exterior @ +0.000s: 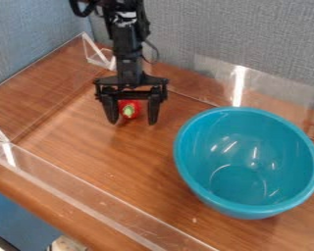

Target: Put the strawberry in the blue bowl

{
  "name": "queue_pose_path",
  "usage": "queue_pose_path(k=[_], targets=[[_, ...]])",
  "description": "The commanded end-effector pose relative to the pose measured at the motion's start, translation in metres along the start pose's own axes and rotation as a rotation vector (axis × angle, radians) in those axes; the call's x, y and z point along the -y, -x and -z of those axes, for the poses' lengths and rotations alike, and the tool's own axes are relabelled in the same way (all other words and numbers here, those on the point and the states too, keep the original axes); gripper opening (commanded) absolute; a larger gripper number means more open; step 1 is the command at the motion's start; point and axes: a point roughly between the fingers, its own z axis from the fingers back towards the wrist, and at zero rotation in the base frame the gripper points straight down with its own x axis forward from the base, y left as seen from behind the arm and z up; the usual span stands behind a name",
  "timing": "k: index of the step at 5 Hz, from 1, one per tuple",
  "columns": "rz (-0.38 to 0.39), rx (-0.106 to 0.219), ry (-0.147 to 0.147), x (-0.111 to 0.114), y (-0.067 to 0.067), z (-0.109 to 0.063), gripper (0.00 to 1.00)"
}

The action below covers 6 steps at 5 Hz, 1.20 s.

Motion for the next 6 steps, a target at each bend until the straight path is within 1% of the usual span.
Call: queue_pose_path(k=[1,2,3,5,6], targets=[[-0.019,0.053,0.013,0.005,-0.010,-0.008,1.00],[-0.026,0.055,0.013,0.010,-0.010,-0.002,0.00],[-0.028,0.057,0.011,0.014,-0.006,-0.002,0.00],[0.024,0.063,0.004,-0.006,0.003,-0.025,0.00],[-0.027,0.067,0.004,-0.013,0.005,-0.032,0.00]])
